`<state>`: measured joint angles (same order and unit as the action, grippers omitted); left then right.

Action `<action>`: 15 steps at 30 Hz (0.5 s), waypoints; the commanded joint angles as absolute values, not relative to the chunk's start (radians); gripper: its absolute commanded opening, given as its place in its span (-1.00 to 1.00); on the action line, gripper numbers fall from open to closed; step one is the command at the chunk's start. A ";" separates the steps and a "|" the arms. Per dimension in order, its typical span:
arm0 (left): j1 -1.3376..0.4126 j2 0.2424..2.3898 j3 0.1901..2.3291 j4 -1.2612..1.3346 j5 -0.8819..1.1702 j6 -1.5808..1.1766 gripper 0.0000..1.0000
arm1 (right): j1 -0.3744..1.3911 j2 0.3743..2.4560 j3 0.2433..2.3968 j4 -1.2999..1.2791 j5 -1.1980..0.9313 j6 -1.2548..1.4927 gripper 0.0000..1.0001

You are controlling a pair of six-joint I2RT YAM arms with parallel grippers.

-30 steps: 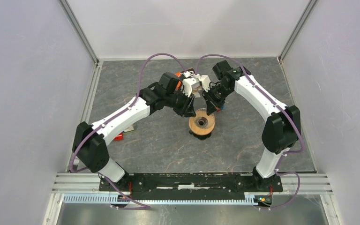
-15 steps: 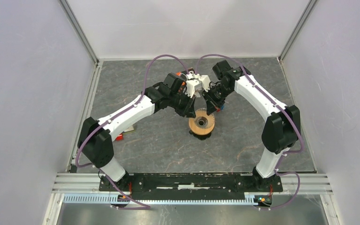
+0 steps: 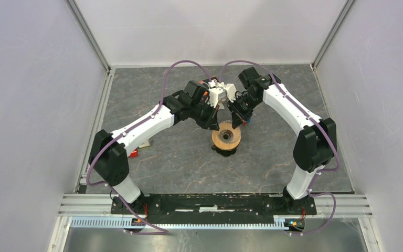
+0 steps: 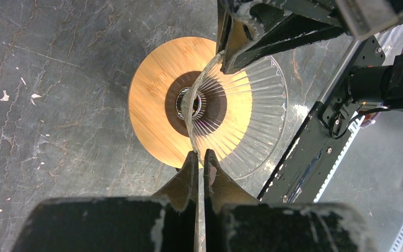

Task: Place the coffee filter in the dripper

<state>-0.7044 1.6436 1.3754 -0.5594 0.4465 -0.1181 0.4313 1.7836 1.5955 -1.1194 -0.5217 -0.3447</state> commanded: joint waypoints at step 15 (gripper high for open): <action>-0.716 1.685 1.418 -0.606 0.551 -0.213 -0.95 | 0.443 1.782 1.623 -1.114 -0.569 -0.370 -1.00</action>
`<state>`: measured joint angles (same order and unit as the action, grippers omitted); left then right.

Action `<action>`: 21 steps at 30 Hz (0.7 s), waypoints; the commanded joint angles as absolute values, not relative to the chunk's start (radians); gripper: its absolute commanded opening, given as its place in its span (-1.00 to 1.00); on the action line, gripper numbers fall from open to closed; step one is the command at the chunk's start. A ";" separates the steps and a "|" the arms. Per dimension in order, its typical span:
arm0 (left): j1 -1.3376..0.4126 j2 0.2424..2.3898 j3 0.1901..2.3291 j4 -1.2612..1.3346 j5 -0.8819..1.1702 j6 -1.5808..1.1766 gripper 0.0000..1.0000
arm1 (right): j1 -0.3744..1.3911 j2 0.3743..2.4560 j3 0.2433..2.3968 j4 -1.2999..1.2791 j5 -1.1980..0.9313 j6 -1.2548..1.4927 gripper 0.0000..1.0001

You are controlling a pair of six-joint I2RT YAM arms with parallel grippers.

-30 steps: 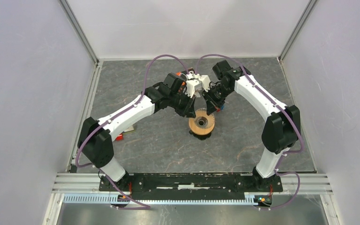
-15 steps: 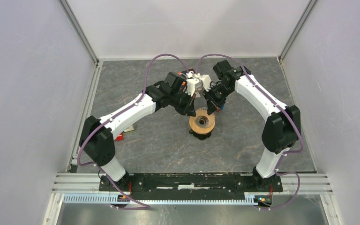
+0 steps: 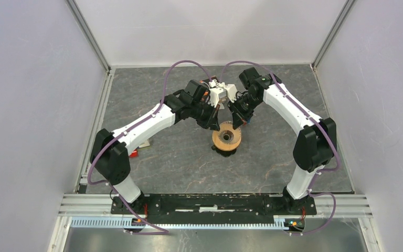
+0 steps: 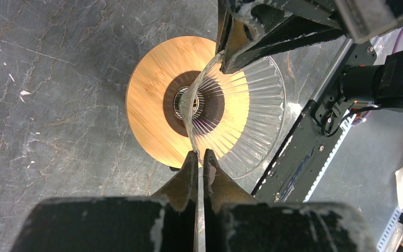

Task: Place the coffee filter in the dripper

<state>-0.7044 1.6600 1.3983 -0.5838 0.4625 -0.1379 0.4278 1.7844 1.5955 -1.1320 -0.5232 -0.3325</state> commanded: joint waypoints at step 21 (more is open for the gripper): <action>-0.716 1.676 1.310 -0.543 0.494 -0.192 -0.95 | 0.469 1.801 1.684 -1.109 -0.512 -0.368 -1.00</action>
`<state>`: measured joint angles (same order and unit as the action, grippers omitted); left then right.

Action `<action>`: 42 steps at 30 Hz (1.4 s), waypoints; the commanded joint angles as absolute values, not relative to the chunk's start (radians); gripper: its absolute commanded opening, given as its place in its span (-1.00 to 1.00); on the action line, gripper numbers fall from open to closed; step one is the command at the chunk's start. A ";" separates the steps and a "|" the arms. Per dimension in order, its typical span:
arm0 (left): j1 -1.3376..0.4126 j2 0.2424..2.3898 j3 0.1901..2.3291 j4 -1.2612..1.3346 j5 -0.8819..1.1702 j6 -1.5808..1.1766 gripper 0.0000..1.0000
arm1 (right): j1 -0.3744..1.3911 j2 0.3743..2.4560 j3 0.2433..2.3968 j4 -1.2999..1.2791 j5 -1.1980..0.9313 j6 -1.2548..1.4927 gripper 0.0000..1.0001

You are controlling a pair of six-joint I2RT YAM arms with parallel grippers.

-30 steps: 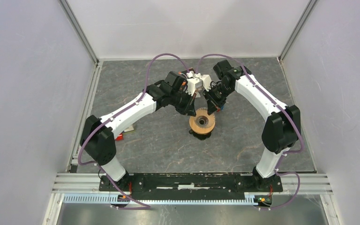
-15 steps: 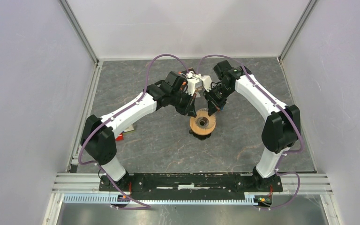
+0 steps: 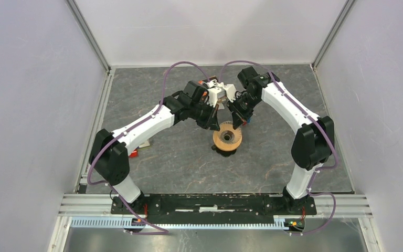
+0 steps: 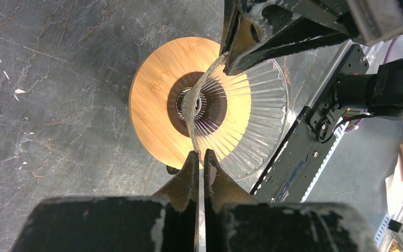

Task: Place the coffee filter in the dripper

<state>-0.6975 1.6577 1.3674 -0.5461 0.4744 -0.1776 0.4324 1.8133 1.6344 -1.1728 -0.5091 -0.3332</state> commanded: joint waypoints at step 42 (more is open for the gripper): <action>-0.726 1.721 1.274 -0.540 0.453 -0.146 -0.95 | 0.515 1.882 1.678 -1.092 -0.475 -0.364 -1.00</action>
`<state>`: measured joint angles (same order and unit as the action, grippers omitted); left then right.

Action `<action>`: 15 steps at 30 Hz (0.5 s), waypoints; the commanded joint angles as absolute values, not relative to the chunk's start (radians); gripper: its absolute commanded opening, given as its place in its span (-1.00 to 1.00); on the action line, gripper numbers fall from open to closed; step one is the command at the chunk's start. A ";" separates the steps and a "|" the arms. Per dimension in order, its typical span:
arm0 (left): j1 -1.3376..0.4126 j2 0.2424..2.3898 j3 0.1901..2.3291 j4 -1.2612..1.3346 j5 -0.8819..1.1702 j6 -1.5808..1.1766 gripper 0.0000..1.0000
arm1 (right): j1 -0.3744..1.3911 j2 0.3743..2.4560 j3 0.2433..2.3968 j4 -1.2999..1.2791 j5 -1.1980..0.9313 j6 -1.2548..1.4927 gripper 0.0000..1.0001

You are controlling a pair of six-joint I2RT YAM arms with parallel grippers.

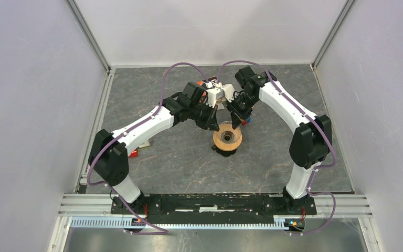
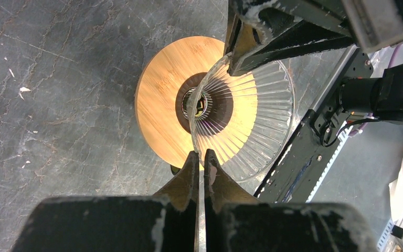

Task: Place the coffee filter in the dripper

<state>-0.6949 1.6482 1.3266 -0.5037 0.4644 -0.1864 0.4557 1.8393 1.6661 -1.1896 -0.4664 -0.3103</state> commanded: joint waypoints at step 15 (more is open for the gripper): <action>-0.734 1.717 1.264 -0.540 0.444 -0.126 -0.96 | 0.520 1.863 1.588 -1.037 -0.473 -0.360 -1.00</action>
<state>-0.6933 1.6482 1.3209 -0.4942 0.4625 -0.1852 0.4564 1.8359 1.6508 -1.1675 -0.4641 -0.3084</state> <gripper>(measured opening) 0.047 0.021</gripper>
